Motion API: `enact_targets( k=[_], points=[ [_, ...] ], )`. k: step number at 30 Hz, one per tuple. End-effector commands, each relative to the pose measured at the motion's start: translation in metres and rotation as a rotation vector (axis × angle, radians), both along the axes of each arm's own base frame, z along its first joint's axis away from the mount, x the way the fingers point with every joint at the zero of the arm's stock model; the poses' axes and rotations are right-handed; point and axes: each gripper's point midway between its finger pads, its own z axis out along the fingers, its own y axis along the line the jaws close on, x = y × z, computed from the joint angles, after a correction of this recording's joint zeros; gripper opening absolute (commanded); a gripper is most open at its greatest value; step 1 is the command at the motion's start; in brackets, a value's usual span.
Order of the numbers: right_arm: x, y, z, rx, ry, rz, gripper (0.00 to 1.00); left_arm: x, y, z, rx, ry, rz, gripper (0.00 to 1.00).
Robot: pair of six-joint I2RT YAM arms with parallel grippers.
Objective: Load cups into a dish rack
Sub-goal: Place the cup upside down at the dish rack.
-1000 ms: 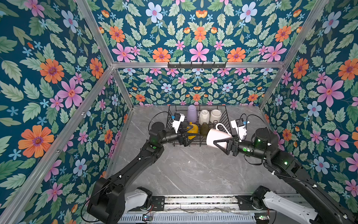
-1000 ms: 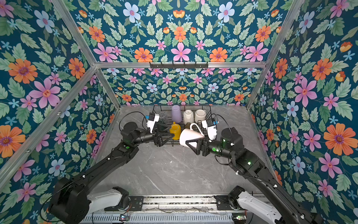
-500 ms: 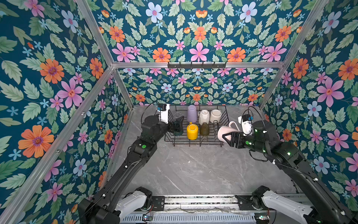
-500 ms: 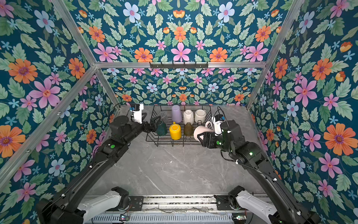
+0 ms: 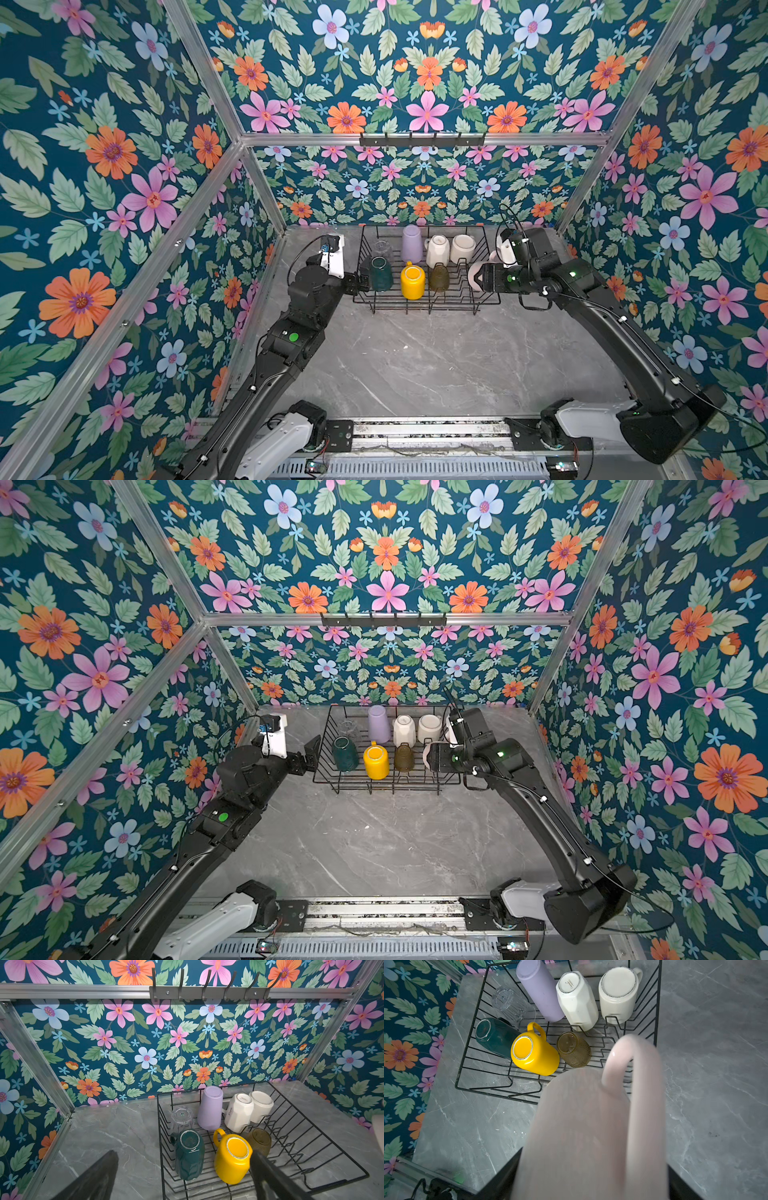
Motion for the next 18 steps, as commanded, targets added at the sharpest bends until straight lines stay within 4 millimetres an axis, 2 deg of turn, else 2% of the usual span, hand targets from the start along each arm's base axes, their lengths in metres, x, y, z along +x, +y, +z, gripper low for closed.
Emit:
enact_targets(
  k=[1,14,15,18],
  points=[
    [0.018,-0.005,-0.001,-0.070,-0.018,-0.012,0.00,-0.002,0.006,0.002,0.018,-0.016,0.020,1.00],
    [0.071,-0.005,-0.043,-0.097,0.118,-0.099,0.00,-0.009,0.008,0.008,0.006,-0.030,0.014,1.00],
    [0.076,-0.003,-0.056,-0.106,0.146,-0.101,0.00,-0.009,0.007,0.008,0.004,-0.030,0.011,1.00],
    [0.085,-0.002,-0.072,-0.114,0.185,-0.118,0.00,-0.010,0.007,0.008,0.005,-0.028,0.005,1.00]
  ],
)
